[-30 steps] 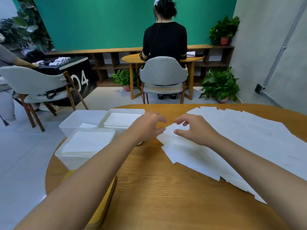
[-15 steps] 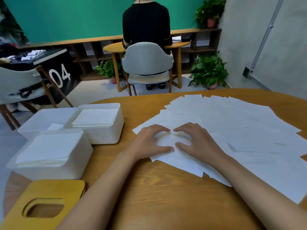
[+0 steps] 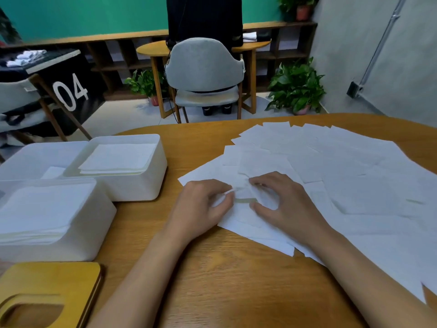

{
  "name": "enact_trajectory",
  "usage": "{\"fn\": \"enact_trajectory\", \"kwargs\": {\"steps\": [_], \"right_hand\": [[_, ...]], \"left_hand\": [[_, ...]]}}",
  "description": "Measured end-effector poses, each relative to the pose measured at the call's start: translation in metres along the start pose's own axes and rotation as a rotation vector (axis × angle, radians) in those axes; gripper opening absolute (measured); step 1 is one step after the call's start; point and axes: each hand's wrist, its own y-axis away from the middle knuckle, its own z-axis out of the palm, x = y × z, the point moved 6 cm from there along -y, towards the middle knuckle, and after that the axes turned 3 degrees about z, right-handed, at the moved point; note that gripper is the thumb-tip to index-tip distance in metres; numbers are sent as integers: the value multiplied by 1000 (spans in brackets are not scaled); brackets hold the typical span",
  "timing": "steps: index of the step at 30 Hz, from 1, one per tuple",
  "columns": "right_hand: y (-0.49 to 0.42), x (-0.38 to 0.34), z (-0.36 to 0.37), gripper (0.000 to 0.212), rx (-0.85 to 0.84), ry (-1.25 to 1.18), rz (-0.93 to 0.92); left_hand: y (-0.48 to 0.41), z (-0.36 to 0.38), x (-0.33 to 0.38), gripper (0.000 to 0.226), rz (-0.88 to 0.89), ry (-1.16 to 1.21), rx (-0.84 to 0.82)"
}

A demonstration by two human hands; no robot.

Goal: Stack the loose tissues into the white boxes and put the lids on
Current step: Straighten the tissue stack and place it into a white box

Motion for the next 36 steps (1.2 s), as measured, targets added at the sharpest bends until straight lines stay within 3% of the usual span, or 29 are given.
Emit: {"fn": "enact_trajectory", "kwargs": {"steps": [11, 17, 19, 24, 28, 32, 34, 36], "right_hand": [[7, -17, -3, 70, -57, -29, -86], [8, -27, -14, 12, 46, -313, -58], [9, -28, -14, 9, 46, -409, -50], [9, -30, -30, 14, 191, -625, -25], [8, -28, -26, 58, 24, -754, 41], [6, -25, -26, 26, -7, -573, -13], [4, -16, -21, 23, 1, -578, 46], [4, -5, -20, 27, 56, -606, 140]], "left_hand": [[10, -20, 5, 14, -153, 320, 161], [8, -29, 16, 10, -163, 656, 155], [8, -32, 16, 10, -163, 716, 174], [7, -20, 0, 12, -267, 686, 239], [10, -11, -10, 19, -408, 812, 278], [10, -9, -10, 23, -449, 830, 259], [10, -8, -8, 24, -412, 770, 249], [9, -8, -5, 31, -312, 549, 234]]}}
